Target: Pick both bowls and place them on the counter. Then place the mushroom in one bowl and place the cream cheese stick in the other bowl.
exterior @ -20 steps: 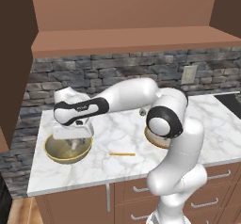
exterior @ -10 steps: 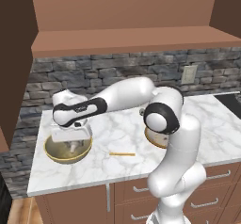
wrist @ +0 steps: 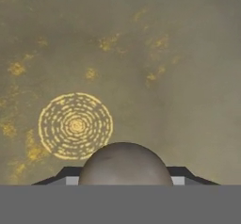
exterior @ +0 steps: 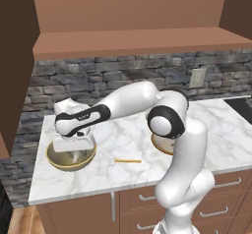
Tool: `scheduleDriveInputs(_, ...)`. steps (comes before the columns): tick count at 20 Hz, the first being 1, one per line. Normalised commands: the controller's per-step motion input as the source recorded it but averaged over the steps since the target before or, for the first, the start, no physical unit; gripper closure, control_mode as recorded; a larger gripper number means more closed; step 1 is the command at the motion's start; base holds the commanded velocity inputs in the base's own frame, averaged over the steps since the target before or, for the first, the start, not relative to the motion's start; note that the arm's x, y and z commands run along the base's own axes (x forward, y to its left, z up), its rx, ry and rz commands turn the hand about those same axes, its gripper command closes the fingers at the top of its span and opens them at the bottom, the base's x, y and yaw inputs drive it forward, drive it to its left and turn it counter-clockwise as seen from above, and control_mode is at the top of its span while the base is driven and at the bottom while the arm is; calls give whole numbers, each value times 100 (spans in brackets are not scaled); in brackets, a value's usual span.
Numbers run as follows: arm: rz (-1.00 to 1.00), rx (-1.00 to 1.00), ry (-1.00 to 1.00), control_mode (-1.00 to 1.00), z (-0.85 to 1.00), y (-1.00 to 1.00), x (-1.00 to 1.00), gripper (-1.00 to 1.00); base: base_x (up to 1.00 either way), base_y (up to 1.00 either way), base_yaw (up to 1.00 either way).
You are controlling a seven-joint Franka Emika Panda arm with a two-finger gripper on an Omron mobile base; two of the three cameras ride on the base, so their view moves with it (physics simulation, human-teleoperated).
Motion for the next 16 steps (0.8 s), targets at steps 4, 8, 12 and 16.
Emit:
scheduleDriveInputs(4, 0, 0, 0, -100, -12, 7, 0, -100, 0, 0, 0)
scheduleDriveInputs(8, 0, 0, 0, -100, -1, 10, 0, -100, 0, 0, 0)
scheduleDriveInputs(12, 0, 0, -2, -100, 0, 1, 0, -100, 0, 0, 0)
scheduleDriveInputs(16, 0, 0, -4, -100, 11, 0, -1, -100, 0, 0, 0)
